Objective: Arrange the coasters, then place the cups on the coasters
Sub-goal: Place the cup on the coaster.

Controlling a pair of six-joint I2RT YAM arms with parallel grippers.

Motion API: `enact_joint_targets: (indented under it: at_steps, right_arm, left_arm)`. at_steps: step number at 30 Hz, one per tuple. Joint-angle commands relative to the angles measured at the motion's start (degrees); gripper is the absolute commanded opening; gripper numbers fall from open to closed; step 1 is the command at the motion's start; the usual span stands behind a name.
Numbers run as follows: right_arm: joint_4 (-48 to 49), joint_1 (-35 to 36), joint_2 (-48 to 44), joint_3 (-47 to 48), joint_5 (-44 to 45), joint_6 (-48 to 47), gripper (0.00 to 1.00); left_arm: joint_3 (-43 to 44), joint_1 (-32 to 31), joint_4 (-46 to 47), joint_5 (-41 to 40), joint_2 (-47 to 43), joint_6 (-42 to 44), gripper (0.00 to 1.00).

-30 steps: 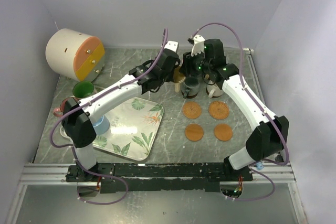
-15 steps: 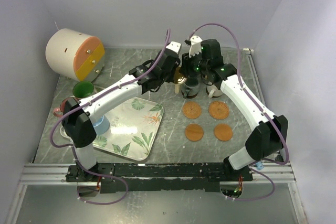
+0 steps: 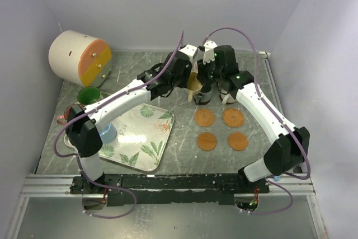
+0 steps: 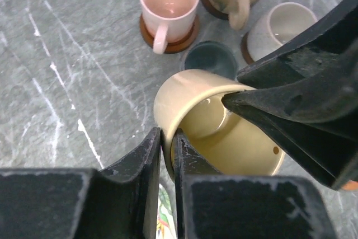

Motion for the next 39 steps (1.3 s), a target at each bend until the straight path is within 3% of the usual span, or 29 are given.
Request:
enact_joint_targets:
  at_steps: [1,5,13,22,28,31,33,34,39]
  right_arm:
    - [3.5,-0.9,-1.9,-2.3,4.8,-0.1,0.00]
    - [4.5,-1.0,-3.8,-5.1,5.8,-0.3,0.00]
    - [3.5,-4.6,-7.5,-8.3,7.5,-1.8,0.00]
    - [-9.5,-14.4,-13.6,-11.4,8.1,-4.9,0.00]
    - [-11.8,-17.1,-18.1,-16.2,14.4,-5.5,0.00]
    - [-11.2,-19.7,-18.0,-18.3,14.9,-4.9,0.00]
    - [-10.3,-21.3,-16.7,-19.3,14.7,-4.1,0.00]
    - [-9.7,-22.1,-16.0,-19.8,14.7,-3.4,0.00]
    - [-8.1,-27.3,-12.0,-20.8,10.4,-0.5,0.00]
  left_arm:
    - [0.4,-1.3,5.1,12.0,-5.3,1.7,0.24]
    - [-0.4,-1.1,5.4,16.9,-6.6,2.5,0.32]
    - [-4.0,-1.0,6.7,21.3,-10.2,5.6,0.36]
    - [-5.4,-1.0,5.2,20.0,-12.8,13.9,0.45]
    - [-6.4,-0.3,4.6,18.3,-13.3,20.3,0.56]
    - [-6.9,-0.3,5.3,13.8,-13.1,23.0,0.66]
    - [-7.4,-0.2,5.9,11.9,-13.0,24.0,0.88]
    - [-7.7,-0.2,6.3,11.1,-13.2,24.7,0.93]
    - [-9.8,-0.2,7.5,10.3,-14.5,26.1,0.97]
